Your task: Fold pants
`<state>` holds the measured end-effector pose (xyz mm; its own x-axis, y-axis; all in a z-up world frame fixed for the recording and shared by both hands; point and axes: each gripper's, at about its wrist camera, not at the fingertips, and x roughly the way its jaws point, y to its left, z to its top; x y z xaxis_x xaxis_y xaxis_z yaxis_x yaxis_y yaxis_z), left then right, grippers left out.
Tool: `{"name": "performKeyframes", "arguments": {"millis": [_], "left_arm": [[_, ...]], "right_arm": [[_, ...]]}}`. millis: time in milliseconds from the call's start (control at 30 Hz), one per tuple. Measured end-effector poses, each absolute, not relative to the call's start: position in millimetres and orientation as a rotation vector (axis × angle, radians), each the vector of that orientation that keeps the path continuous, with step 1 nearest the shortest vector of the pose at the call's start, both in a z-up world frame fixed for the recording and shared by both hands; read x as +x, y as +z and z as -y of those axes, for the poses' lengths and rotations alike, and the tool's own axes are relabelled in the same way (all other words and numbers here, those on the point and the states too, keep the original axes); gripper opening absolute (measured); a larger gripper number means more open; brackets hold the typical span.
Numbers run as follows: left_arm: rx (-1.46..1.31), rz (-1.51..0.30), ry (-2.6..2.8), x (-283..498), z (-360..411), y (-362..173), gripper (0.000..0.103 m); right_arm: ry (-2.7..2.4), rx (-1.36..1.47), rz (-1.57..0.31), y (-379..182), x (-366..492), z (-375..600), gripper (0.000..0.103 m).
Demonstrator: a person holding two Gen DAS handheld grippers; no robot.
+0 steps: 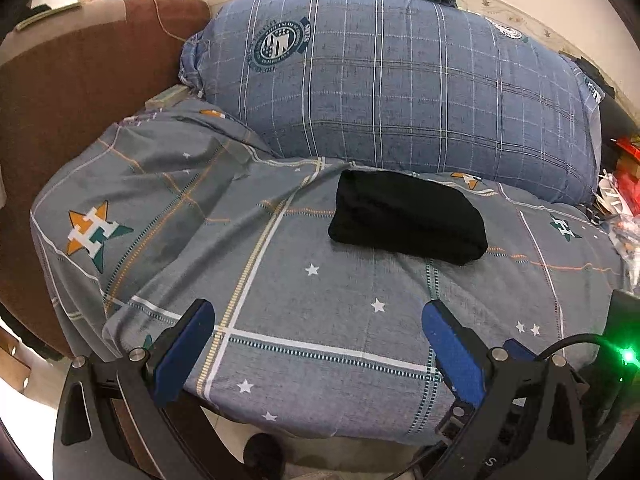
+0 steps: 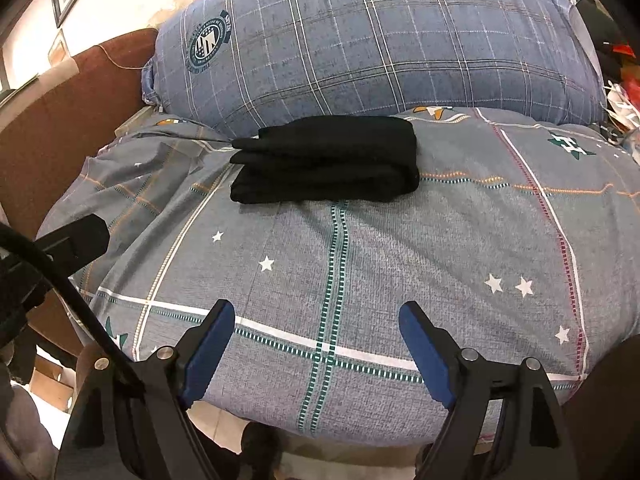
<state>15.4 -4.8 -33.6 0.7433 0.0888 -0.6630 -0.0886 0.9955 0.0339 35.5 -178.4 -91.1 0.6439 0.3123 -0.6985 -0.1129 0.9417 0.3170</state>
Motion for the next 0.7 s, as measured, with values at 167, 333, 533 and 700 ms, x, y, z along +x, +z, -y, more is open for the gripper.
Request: {"name": "performKeyframes", "arguments": {"millis": [167,333,533,700], "left_arm": [[-0.007,-0.737,0.092,16.5,4.0,-36.7,0.103],[-0.013,-0.746,0.076,17.3,4.6,-39.1,0.103],[-0.013,-0.75,0.058,17.4,6.7,-40.8,0.103],[-0.013,-0.752,0.043,16.3,9.2,-41.8,0.103]], "right_arm": [[0.241,0.25,-0.84,-91.8,35.6,177.6,0.088],[0.232,0.245,-0.842,-94.1,36.2,177.0,0.089],[0.228,0.248,-0.852,-97.1,36.9,177.3,0.089],[0.22,0.244,-0.851,-97.7,37.0,177.8,0.089]]}}
